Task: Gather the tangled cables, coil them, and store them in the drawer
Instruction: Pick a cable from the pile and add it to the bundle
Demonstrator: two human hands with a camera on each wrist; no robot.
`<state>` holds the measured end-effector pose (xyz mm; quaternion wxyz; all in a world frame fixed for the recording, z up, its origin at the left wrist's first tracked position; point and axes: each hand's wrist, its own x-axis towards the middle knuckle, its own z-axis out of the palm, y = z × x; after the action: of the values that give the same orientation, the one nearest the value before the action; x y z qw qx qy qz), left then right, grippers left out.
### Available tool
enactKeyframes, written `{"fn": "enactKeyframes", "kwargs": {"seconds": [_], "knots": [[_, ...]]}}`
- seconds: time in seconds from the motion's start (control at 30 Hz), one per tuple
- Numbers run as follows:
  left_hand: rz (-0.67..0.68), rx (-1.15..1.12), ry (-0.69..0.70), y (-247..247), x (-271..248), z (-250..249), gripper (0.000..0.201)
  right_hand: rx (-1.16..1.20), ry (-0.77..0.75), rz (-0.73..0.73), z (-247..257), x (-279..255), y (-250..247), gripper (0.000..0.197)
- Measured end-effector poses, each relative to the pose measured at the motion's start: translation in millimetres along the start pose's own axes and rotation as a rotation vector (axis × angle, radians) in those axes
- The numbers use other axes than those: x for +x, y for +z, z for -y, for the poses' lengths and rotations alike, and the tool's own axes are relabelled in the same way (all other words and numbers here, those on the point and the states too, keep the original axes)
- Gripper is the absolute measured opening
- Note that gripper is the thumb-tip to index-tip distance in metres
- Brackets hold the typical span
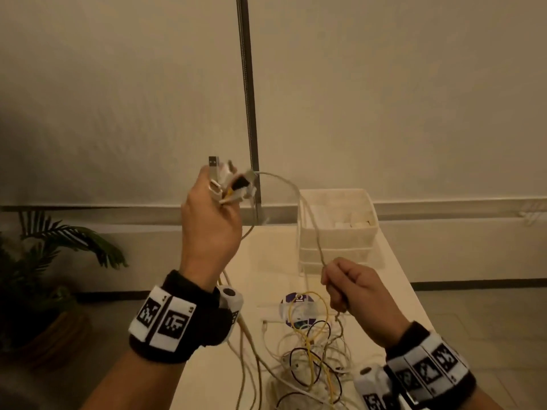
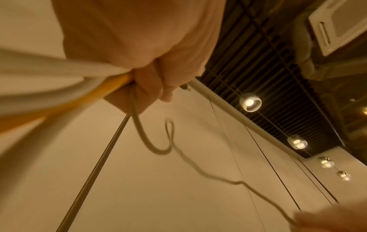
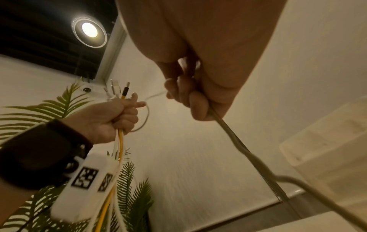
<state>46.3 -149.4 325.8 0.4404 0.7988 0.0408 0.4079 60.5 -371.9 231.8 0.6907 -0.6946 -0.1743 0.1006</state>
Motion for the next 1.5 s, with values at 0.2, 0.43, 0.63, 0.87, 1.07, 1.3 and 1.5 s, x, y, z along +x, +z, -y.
{"fn": "enactKeyframes", "kwargs": {"seconds": [0.2,0.43,0.63,0.87,1.07,1.3,1.5], "knots": [[0.631,0.068,0.4,19.5,-36.1,-15.2,0.051,0.049,0.0,0.031,31.9,11.5,10.1,0.027],[0.594,0.133,0.397,20.6,-25.8,-7.9,0.028,0.214,-0.031,0.115,45.1,-0.9,2.5,0.028],[0.17,0.018,0.129,17.3,-7.5,-6.5,0.027,0.123,-0.057,0.169,21.3,0.4,6.0,0.025],[-0.068,0.028,-0.083,-6.5,19.0,17.1,0.024,-0.013,0.007,0.179,-13.1,-9.5,-0.7,0.029],[0.246,-0.021,0.162,5.2,-11.2,4.4,0.057,0.058,-0.027,0.076,9.4,4.5,6.2,0.03],[0.593,-0.011,0.261,30.1,-35.5,-10.0,0.025,0.025,-0.089,0.132,52.5,19.5,11.2,0.022],[0.261,-0.005,0.119,11.8,-9.7,-4.8,0.018,0.002,-0.035,0.202,27.5,2.8,6.3,0.025]]}}
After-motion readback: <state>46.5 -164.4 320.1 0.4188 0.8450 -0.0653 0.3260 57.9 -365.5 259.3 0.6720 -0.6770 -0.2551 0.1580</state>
